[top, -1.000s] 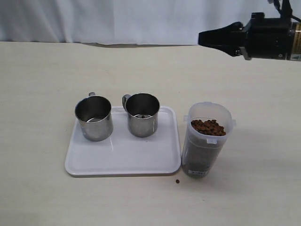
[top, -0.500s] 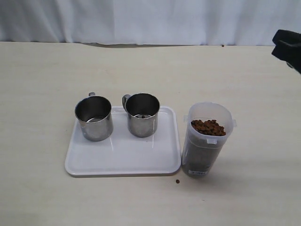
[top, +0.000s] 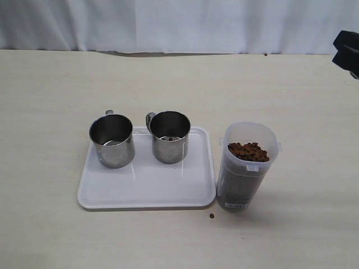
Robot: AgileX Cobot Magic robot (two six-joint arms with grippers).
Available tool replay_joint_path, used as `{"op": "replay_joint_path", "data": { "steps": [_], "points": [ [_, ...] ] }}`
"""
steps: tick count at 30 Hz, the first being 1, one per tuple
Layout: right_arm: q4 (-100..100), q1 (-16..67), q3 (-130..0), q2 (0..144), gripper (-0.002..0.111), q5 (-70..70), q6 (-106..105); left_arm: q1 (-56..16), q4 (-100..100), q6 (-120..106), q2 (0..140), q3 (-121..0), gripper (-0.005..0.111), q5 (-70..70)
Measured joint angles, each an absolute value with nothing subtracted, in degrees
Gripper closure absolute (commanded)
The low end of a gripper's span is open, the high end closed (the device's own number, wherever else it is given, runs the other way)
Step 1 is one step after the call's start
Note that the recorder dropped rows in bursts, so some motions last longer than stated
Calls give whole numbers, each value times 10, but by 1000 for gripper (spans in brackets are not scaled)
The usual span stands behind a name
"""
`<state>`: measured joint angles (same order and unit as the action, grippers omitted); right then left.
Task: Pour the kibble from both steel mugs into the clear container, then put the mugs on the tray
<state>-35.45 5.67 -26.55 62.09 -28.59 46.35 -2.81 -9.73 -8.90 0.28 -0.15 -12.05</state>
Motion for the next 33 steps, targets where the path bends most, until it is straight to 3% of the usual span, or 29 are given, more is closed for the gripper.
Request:
{"op": "replay_joint_path", "data": {
  "steps": [11,16,25,33],
  "points": [
    [-363,46,-261,586,103,-165,493,-28,-97,-89,3,-2,107,-121],
    [-368,38,-207,410,103,-26,484,-28,-97,-89,3,-2,107,-121],
    [-369,12,-56,99,103,-25,421,-28,-97,-89,3,-2,107,-121],
    [-361,-9,-2,3,103,10,420,-28,-97,-89,2,-2,107,-121]
  ]
}}
